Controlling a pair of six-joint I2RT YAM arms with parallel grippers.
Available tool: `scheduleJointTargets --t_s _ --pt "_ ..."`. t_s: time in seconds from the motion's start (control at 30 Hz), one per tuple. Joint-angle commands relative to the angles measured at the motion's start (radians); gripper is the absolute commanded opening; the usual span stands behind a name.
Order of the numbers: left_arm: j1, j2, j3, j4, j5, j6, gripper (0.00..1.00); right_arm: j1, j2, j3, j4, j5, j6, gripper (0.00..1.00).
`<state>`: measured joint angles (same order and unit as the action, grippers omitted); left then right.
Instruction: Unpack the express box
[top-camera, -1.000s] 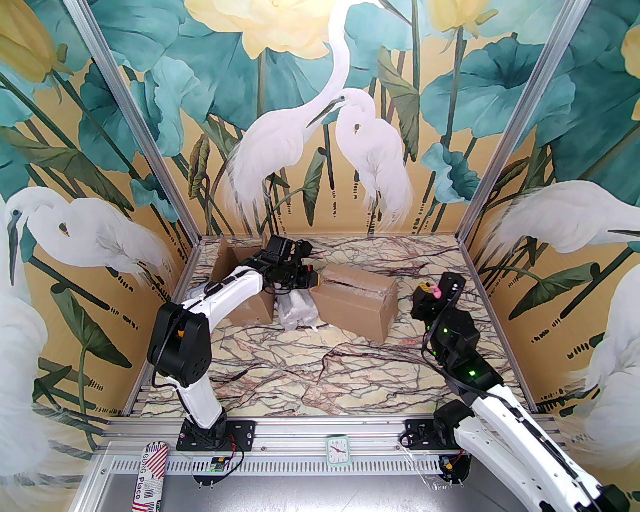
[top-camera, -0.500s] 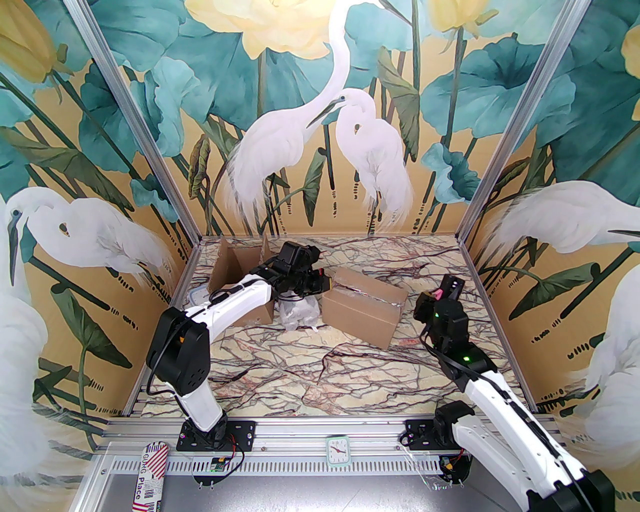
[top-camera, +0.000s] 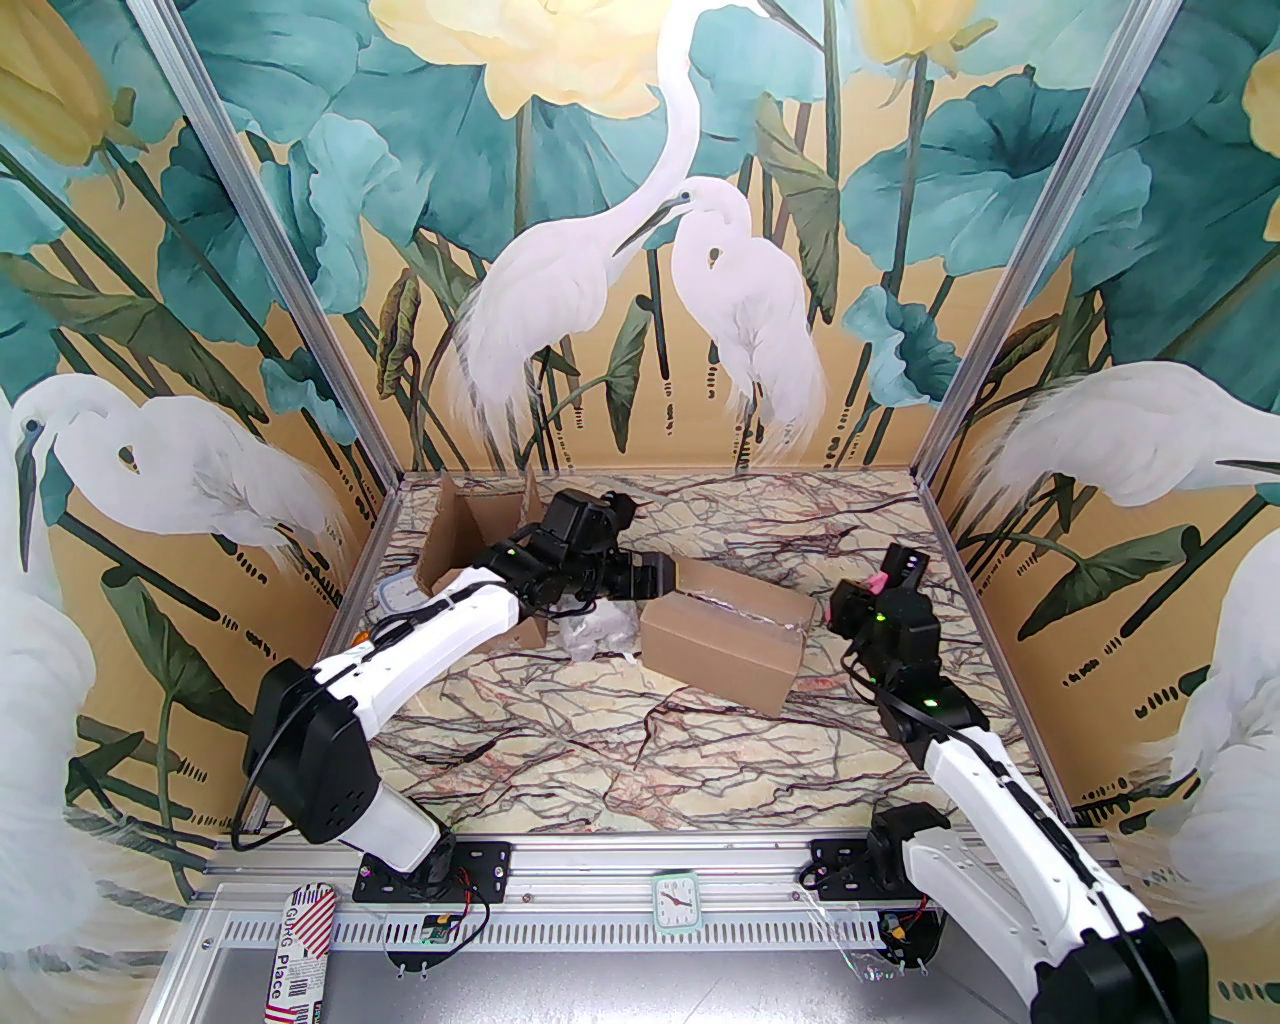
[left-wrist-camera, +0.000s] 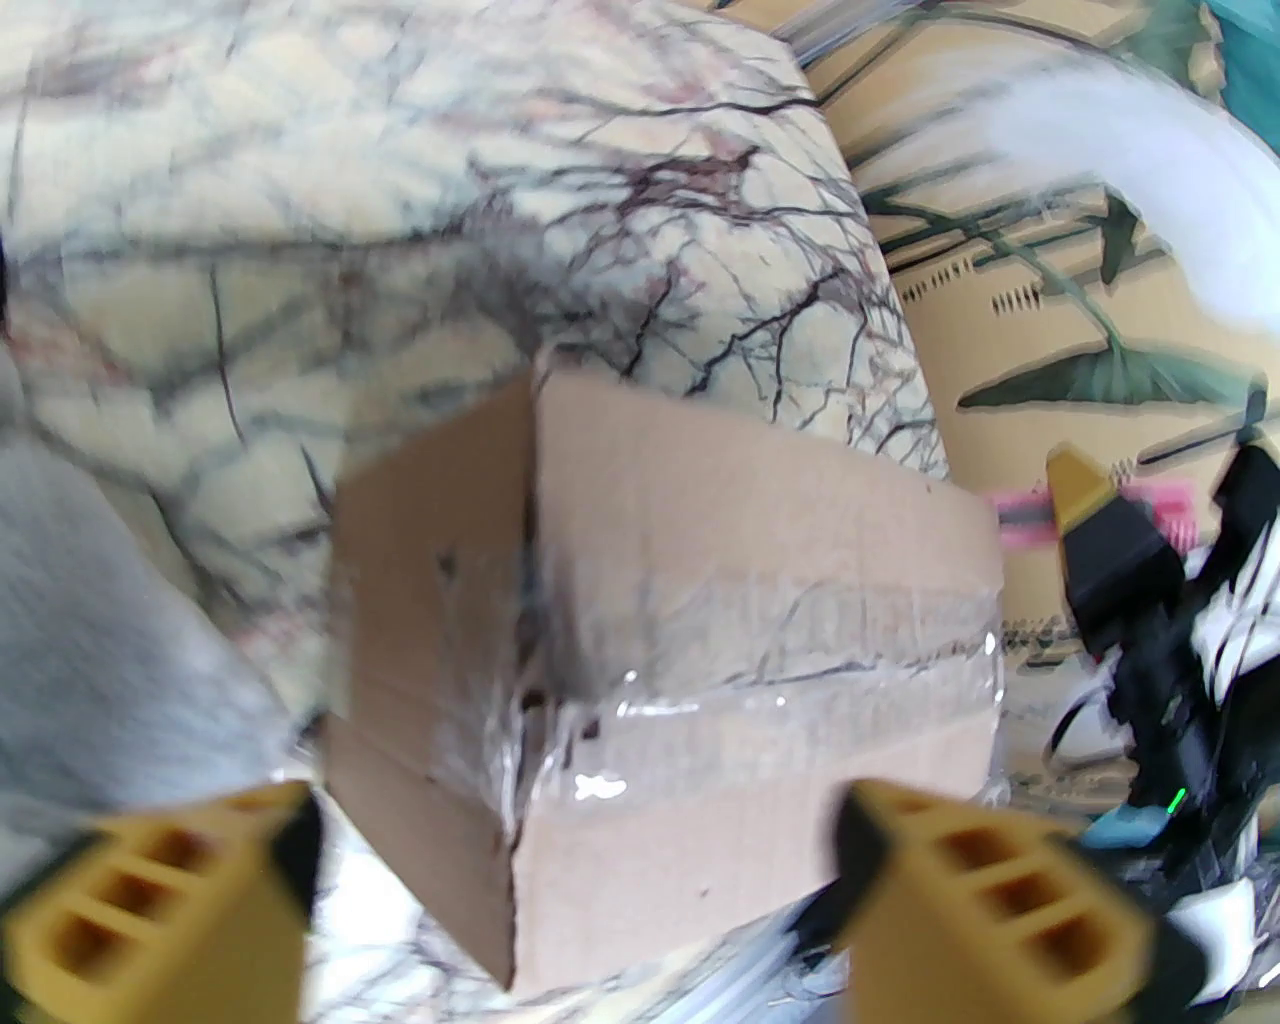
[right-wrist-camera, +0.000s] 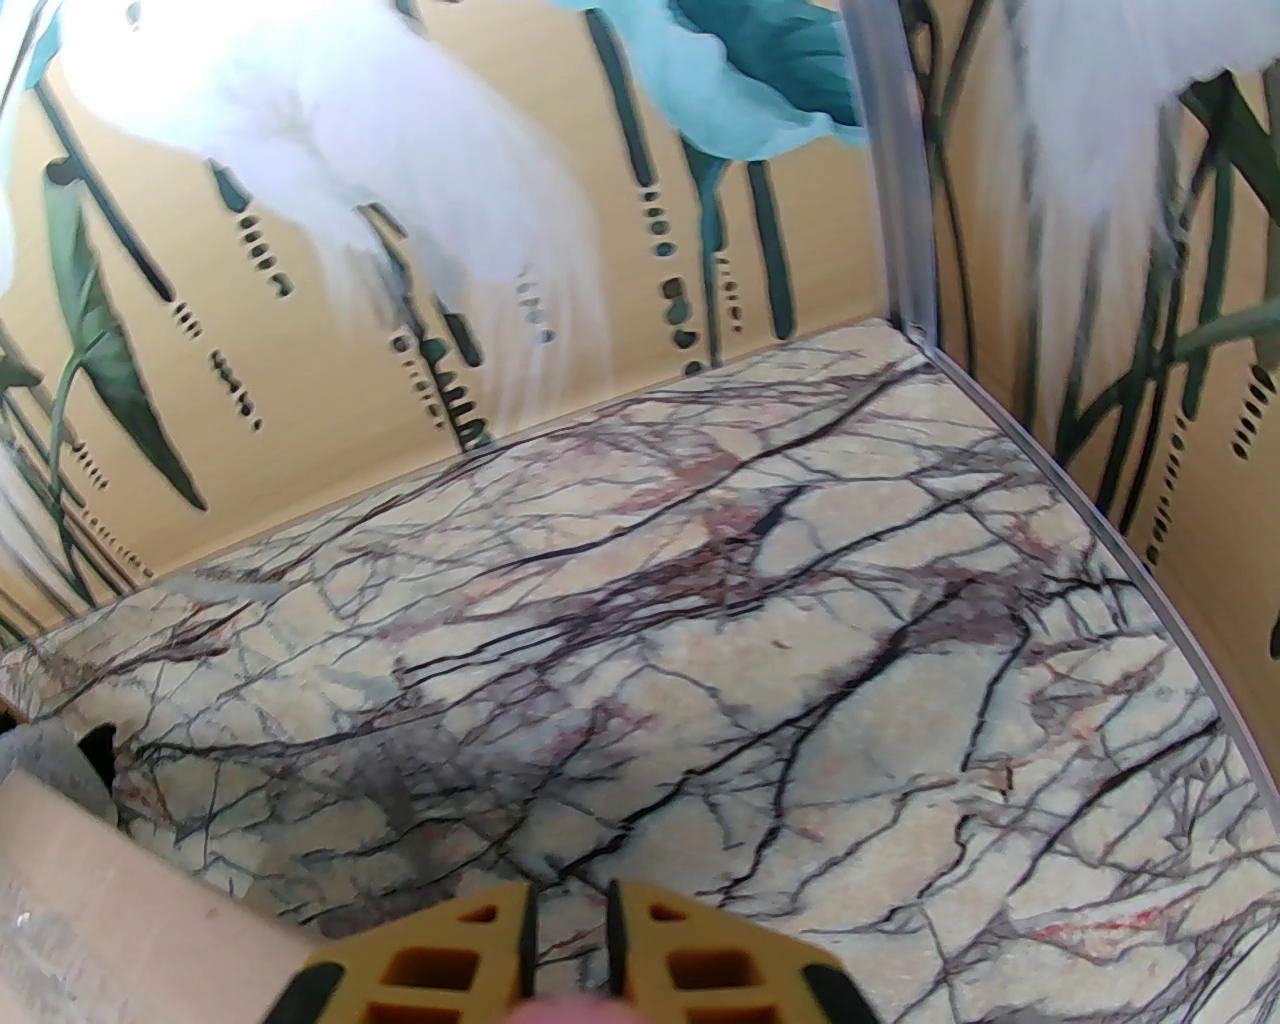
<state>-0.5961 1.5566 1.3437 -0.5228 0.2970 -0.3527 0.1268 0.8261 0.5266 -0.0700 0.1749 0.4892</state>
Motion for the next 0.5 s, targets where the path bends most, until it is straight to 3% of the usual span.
scheduleJointTargets --t_s 0.0,0.13,0.27,0.37,0.47 --pt "-0.032 -0.034 0.067 -0.042 -0.043 0.299 0.99 -0.050 -0.069 0.036 -0.066 -0.092 0.123 0.00" --pt "-0.139 -0.034 0.069 0.006 -0.133 0.632 1.00 -0.058 -0.136 0.036 -0.121 -0.135 0.233 0.00" --pt "-0.239 -0.057 -0.042 0.162 -0.097 1.002 1.00 -0.060 -0.174 0.022 -0.118 -0.178 0.325 0.00" --pt "-0.268 -0.045 -0.067 0.231 -0.039 1.133 1.00 -0.061 -0.188 0.016 -0.108 -0.189 0.363 0.00" --pt "-0.286 0.014 -0.014 0.179 0.019 1.196 0.99 -0.062 -0.181 0.006 -0.084 -0.205 0.383 0.00"
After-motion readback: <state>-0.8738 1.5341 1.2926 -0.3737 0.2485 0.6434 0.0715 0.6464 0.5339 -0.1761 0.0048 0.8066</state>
